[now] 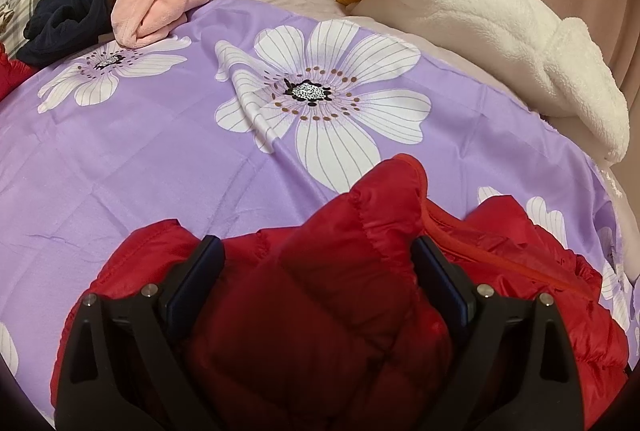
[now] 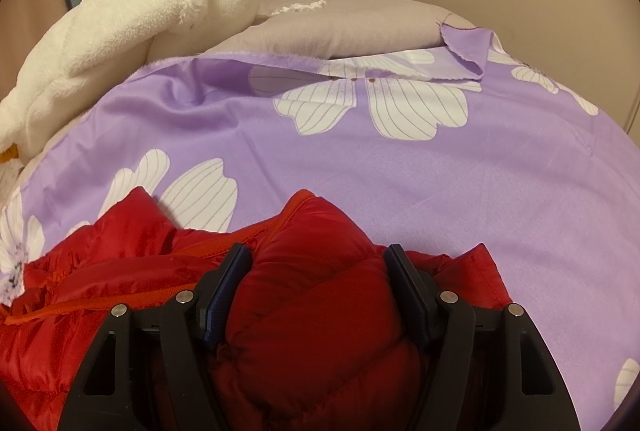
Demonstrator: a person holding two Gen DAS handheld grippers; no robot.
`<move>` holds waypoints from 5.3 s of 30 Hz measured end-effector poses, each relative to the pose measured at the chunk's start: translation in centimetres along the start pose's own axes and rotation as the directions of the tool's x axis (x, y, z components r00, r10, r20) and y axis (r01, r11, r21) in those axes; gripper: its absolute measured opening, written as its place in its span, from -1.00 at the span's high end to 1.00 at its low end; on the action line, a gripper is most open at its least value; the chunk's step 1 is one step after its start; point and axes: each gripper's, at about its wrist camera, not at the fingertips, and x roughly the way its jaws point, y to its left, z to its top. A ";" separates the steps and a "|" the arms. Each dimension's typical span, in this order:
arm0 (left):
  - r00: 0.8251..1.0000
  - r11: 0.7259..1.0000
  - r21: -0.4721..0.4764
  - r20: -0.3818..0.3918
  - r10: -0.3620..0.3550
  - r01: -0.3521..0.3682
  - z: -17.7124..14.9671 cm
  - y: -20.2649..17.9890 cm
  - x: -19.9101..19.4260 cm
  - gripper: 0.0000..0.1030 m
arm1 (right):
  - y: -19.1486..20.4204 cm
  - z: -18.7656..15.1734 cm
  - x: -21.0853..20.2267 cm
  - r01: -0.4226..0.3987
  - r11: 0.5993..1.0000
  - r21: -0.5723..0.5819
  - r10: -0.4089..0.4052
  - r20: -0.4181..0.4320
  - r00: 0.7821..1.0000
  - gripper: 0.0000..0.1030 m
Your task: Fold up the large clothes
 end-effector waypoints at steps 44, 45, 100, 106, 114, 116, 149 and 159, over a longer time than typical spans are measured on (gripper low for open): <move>0.992 0.978 -0.170 -0.022 -0.125 0.119 0.4 16.2 -13.4 -0.90 | -8.6 -2.2 -12.9 -0.141 0.990 0.012 0.141 -0.001 0.990 -0.95; 0.985 0.972 -0.183 -0.061 -0.162 0.148 -0.2 16.8 -13.1 -0.90 | -9.3 -2.8 -12.7 -0.133 0.991 0.024 0.133 -0.018 0.991 -0.95; 0.864 0.830 -0.429 -0.185 -0.467 0.357 -13.4 20.9 -17.1 -0.38 | -14.0 -18.3 -23.6 -0.323 0.944 0.066 0.328 -0.111 0.938 -0.26; 0.934 0.907 -0.308 -0.119 -0.338 0.289 -13.4 18.2 -19.8 0.25 | -14.9 -19.0 -22.1 -0.340 0.937 0.081 0.349 -0.143 0.926 -0.26; 0.967 0.975 0.169 0.189 -0.174 0.142 -13.4 8.9 -28.5 0.56 | -13.8 -19.1 -22.2 -0.246 0.968 -0.043 0.239 -0.116 0.964 -0.26; 0.949 0.962 0.193 0.213 -0.232 0.192 -12.9 7.8 -30.3 0.56 | -14.3 -19.1 -22.0 -0.250 0.968 -0.031 0.246 -0.113 0.963 -0.26; 0.937 0.948 0.279 0.265 -0.226 0.150 -14.3 4.3 -35.3 0.48 | -14.9 -18.8 -21.4 -0.265 0.964 0.004 0.263 -0.141 0.955 -0.26; 0.936 0.938 0.311 0.261 -0.237 0.151 -16.1 1.5 -36.6 0.49 | -15.1 -18.9 -21.3 -0.279 0.960 -0.001 0.277 -0.135 0.951 -0.26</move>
